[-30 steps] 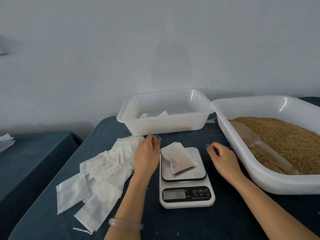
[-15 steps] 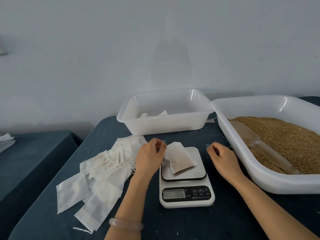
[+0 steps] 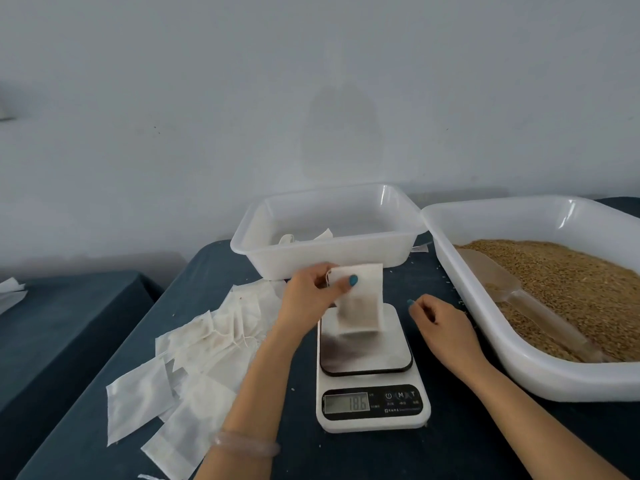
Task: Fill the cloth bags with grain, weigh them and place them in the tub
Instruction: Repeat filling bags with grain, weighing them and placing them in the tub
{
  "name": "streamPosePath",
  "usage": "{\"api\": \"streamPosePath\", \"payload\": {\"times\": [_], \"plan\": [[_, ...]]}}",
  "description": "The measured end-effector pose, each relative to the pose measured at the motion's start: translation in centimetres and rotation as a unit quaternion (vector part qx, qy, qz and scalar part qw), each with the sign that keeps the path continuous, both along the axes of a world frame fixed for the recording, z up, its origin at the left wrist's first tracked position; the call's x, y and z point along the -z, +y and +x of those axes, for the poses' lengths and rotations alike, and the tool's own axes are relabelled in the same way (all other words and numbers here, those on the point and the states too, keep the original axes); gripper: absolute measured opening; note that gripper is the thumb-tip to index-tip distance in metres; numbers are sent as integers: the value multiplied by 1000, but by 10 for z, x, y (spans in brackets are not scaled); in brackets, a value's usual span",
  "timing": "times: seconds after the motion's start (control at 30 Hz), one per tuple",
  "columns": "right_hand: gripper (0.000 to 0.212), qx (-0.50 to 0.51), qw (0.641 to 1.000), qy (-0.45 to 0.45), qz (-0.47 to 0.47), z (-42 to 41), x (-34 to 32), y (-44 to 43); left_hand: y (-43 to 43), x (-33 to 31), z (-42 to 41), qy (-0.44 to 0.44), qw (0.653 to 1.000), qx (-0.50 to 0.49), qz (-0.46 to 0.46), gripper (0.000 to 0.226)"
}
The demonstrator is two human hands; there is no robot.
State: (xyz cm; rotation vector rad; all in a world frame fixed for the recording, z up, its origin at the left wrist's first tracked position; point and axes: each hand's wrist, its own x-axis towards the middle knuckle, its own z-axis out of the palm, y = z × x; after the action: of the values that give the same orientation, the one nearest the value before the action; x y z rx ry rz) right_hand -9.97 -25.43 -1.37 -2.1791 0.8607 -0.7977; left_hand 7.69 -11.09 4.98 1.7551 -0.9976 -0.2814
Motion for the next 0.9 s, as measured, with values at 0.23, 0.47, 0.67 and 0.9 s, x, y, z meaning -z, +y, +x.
{"api": "streamPosePath", "payload": {"times": [0.23, 0.47, 0.67, 0.9], "plan": [[36, -1, 1000, 11, 17, 1, -1, 1, -60, -79, 35, 8, 990, -66, -123, 8], [31, -2, 1000, 28, 6, 0, -1, 0, -113, -75, 73, -106, 989, -88, 58, 16], [33, 1, 1000, 30, 9, 0, -1, 1, -118, -43, 84, -201, 916, -49, 343, 39], [33, -3, 1000, 19, 12, 0, 0, 0, -88, -42, 74, -268, 910, -27, 316, 44]]}}
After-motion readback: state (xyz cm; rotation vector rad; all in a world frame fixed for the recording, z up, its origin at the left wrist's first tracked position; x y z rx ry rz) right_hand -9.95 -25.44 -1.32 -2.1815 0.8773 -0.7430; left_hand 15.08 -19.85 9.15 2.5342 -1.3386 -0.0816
